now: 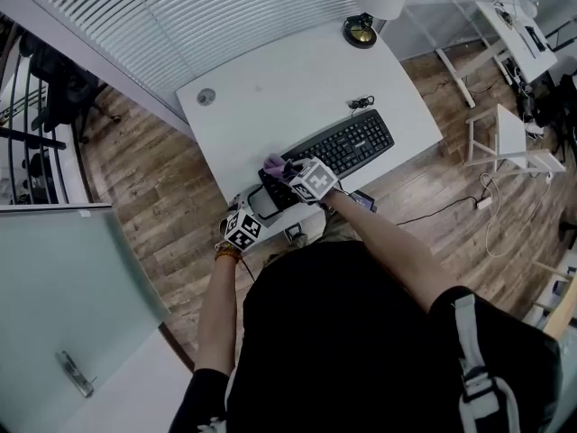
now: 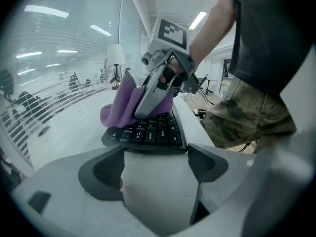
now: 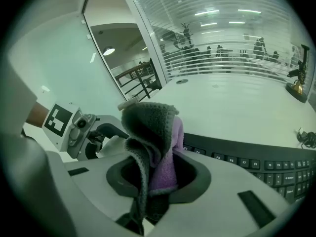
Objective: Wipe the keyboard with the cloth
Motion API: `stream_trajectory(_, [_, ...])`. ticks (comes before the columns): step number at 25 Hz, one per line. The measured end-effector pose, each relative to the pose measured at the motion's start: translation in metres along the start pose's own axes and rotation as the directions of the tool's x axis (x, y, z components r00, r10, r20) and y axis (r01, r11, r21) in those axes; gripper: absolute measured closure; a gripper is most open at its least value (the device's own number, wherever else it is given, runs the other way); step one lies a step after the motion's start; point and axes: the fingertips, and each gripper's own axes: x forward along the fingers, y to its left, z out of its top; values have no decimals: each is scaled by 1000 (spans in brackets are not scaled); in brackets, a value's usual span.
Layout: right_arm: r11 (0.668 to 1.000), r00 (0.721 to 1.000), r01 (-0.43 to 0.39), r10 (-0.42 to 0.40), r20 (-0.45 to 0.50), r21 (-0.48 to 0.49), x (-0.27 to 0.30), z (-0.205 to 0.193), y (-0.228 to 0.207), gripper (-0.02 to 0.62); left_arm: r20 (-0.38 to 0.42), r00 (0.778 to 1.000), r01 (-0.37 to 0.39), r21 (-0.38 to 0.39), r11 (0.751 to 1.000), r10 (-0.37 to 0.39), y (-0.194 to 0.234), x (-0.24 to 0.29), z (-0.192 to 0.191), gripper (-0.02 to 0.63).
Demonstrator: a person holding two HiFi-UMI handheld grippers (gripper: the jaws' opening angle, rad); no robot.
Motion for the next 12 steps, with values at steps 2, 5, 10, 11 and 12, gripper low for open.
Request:
stream_trajectory(2, [999, 1000, -13, 13, -18, -36, 3, 1, 9, 497, 0, 1000, -1, 1, 1000, 1, -1, -1, 0, 209])
stream_trajectory(5, [996, 999, -26, 23, -38, -84, 8, 3, 18, 497, -2, 1000, 0, -2, 1000, 0, 0, -2, 0, 209])
stream_trajectory(10, [987, 998, -53, 46, -54, -154, 14, 3, 29, 497, -2, 1000, 1, -3, 1000, -1, 0, 0, 0, 209])
stream_trajectory(11, [986, 997, -61, 54, -49, -155, 14, 3, 30, 497, -3, 1000, 1, -3, 1000, -1, 0, 0, 0, 209])
stream_trajectory(12, [986, 996, -82, 77, -44, -145, 14, 3, 31, 495, -3, 1000, 2, -3, 1000, -2, 0, 0, -1, 209])
